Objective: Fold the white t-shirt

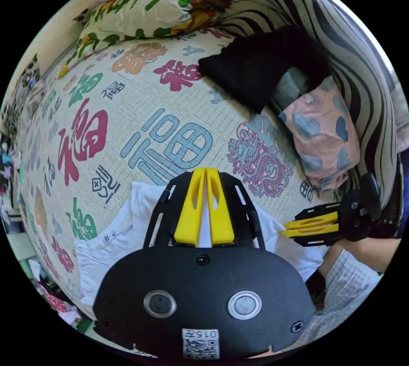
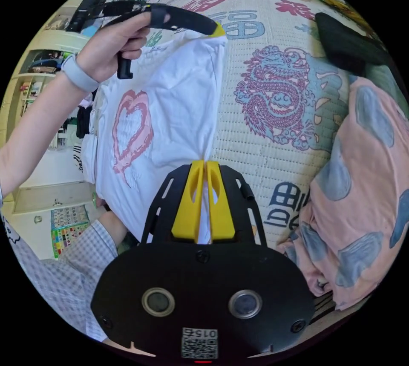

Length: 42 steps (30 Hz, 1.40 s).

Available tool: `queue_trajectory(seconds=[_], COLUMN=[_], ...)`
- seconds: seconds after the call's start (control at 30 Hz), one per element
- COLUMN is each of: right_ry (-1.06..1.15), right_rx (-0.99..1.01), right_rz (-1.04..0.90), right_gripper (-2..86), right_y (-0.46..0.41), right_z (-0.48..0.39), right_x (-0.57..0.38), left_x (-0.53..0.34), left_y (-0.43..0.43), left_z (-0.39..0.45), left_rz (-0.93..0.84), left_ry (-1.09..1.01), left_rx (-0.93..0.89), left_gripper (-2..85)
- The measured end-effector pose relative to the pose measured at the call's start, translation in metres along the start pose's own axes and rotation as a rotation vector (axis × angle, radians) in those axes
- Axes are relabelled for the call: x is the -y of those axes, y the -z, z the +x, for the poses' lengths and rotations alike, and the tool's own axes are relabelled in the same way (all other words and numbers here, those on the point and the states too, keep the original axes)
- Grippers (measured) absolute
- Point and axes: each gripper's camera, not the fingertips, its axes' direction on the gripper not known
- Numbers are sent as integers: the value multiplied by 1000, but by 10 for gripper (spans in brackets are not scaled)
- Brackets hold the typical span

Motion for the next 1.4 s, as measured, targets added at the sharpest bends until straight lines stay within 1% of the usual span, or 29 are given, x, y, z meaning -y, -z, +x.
queue_trajectory(seconds=[0.07,0.1,0.17,0.2,0.23,0.27,0.3,0.33,0.37,0.4,0.43,0.47,0.5,0.53,0.57,0.6,0.63,0.67,0.7,0.73,0.77,0.83,0.93,1.03,1.1,1.17,1.23,1.3,1.4], right_ry=[-20,-34,-51,-58,-68,-69,-66,-63,-61,-55,-46,-42,-35,-31,-28,-22,-20,-19,-19,-24,-28,-62,-103,-104,-92,-56,-44,-57,-96], right_rx=[35,49,71,87,101,105,107,105,104,97,83,77,69,64,63,62,55,51,42,40,40,73,111,190,214,176,134,114,64], right_rz=[34,58,59,66,81,84,87,84,81,76,70,67,63,62,61,55,57,63,79,86,88,96,113,101,63,39,29,24,53], right_gripper=[12,9,5,3,2,2,1,1,1,1,1,1,1,0,0,1,1,1,1,2,2,5,14,30,29,18,14,18,17], right_y=[0,2,1,-2,-3,-4,-6,-8,-10,-12,-15,-16,-19,-22,-23,-26,-28,-29,-30,-32,-34,-45,-56,-71,-86,-98,-109,-116,-123], right_z=[8,13,20,23,27,28,30,31,31,32,31,31,31,32,32,32,32,32,33,34,35,43,51,56,55,49,43,41,37], right_x=[-3,-4,-3,-3,-3,-2,0,3,5,9,12,14,17,19,21,23,25,26,28,30,31,35,40,47,54,59,67,71,74], left_x=[-14,-19,-45,-50,-55,-55,-52,-43,-33,-28,-19,-10,-7,-4,-4,-6,-13,-26,-33,-48,-58,-68,-87,-123,-147,-170,-182,-190,-214], left_y=[10,12,15,14,15,18,19,20,22,21,16,5,-2,-14,-20,-20,-17,-11,-8,-3,-1,0,12,21,13,-3,-8,-8,14], left_z=[-45,-54,-90,-97,-104,-101,-96,-81,-61,-52,-37,-27,-25,-26,-34,-41,-59,-79,-88,-105,-117,-126,-123,-107,-99,-96,-100,-108,-115], left_rz=[78,104,218,233,248,220,187,127,85,66,12,-67,-105,-150,-144,-132,-70,33,86,179,222,224,201,112,40,-32,-8,5,112], left_ry=[235,287,496,521,521,489,455,354,234,182,103,54,35,33,78,119,226,345,401,501,554,562,449,336,298,273,259,286,351], left_rx=[-192,-237,-396,-449,-504,-475,-444,-384,-328,-296,-203,-100,-64,-63,-146,-193,-304,-423,-465,-513,-514,-498,-450,-353,-306,-248,-225,-258,-224], left_gripper=[-5,-5,2,6,27,63,73,95,97,98,90,69,53,31,20,16,9,3,0,-1,0,8,52,79,73,29,21,19,26])
